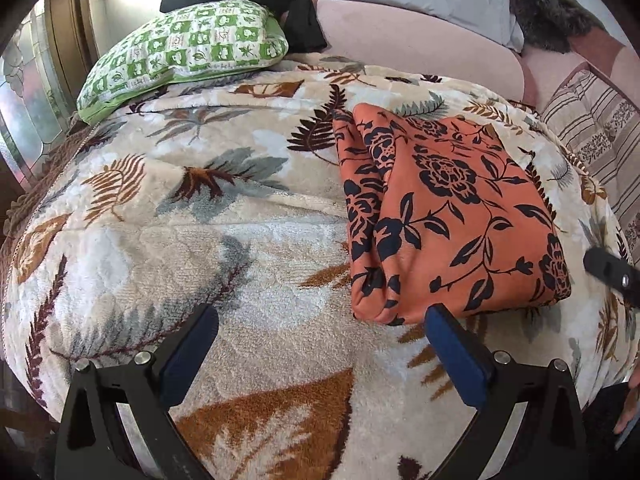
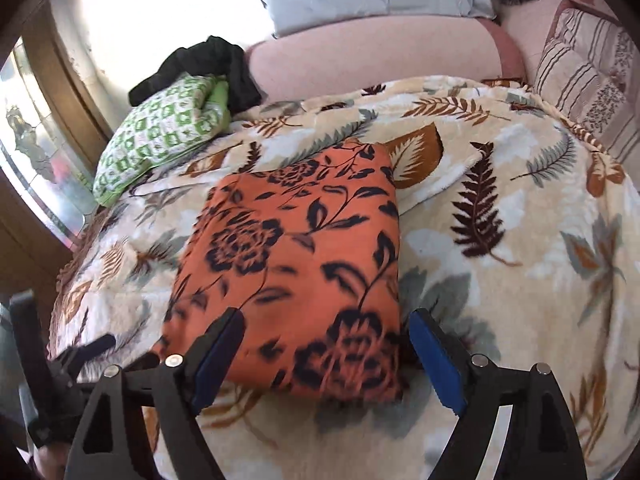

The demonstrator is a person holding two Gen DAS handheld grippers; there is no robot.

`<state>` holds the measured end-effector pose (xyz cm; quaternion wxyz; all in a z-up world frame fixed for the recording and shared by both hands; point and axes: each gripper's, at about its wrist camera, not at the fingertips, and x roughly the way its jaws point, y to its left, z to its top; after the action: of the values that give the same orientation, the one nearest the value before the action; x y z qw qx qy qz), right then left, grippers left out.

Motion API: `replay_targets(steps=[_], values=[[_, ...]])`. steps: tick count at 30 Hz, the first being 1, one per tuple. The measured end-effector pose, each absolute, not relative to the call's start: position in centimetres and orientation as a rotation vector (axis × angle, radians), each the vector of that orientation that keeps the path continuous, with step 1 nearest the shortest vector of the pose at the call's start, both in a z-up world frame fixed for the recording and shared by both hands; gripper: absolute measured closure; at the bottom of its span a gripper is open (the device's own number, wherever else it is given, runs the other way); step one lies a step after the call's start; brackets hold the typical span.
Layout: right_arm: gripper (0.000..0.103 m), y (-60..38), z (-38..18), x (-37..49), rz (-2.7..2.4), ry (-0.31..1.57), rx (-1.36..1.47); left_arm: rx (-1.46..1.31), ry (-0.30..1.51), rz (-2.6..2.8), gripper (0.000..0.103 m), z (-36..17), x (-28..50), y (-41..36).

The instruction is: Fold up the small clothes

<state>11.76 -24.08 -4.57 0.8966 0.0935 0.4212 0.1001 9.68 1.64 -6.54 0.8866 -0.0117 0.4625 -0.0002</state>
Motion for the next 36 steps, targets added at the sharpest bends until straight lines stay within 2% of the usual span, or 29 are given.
replay_targets(steps=[2, 4, 12, 22, 36], values=[[0.012, -23.3, -4.3, 9.7, 0.213, 0.875, 0.158, -0.046, 0.942, 0.002, 0.000, -5.6, 8.6, 1.9], [0.000, -22.2, -4.1, 7.8, 0.197, 0.867, 0.110, -0.074, 0.924, 0.015, 0.000, -4.7, 7.7, 2.1], [0.000, -20.0, -2.1, 4.2, 0.137, 0.826, -0.008, -0.093, 0.880, 0.050, 0.000, -2.2, 5.7, 2.0], [0.000, -20.5, -1.0, 4.4, 0.114, 0.815, -0.011, 0.128, 0.868, 0.110, 0.000, -0.6, 5.8, -1.1], [0.000, -21.4, -0.4, 5.7, 0.085, 0.816, -0.026, 0.021, 0.854, 0.015, 0.000, 0.4, 6.3, -1.4]])
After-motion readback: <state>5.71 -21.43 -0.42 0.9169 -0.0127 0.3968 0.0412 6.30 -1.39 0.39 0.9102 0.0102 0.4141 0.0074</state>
